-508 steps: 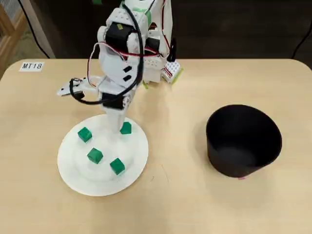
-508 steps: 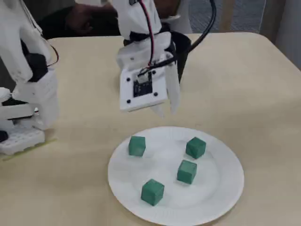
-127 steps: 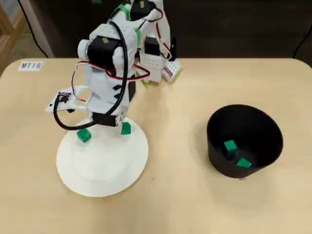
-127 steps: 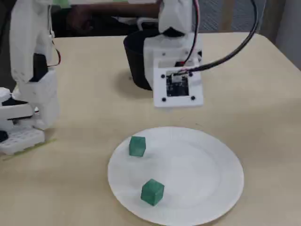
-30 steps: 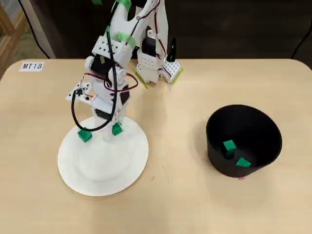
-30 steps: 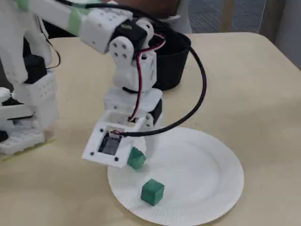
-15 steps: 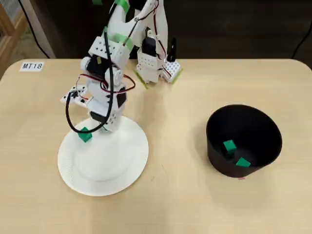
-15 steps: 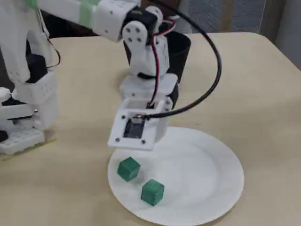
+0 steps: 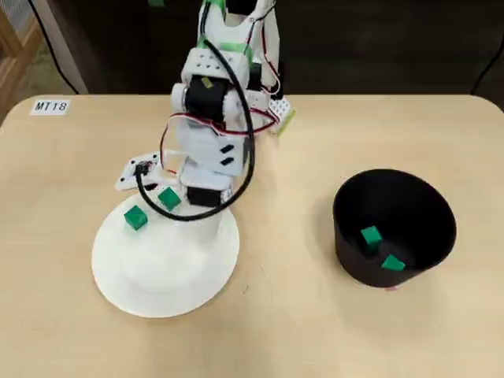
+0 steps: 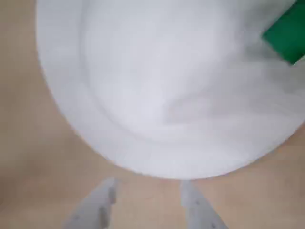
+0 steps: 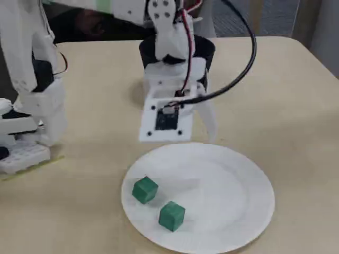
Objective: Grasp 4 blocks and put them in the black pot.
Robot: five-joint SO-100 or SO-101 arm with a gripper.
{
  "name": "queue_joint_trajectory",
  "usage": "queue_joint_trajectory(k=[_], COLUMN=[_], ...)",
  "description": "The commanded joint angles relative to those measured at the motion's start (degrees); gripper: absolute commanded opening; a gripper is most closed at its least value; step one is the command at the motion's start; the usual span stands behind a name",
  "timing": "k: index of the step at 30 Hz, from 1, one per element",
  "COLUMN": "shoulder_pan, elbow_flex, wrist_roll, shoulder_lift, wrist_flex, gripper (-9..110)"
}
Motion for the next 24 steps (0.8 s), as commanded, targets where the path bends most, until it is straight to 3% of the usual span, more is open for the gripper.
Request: queue_joint_trajectory(k=[1,8,18,24], shoulder_pan=[4.0,8.2,12.1,13.9], elbow_flex=[-1.1,-6.5,-30.4,-33.5], wrist_roll=[0.9,4.1,3.1,4.5], shoulder_lift=[3.6,-5.7,-23.1,-23.6], wrist_flex=[0.5,-0.3,11.8,17.2], gripper=[27,29,35,38])
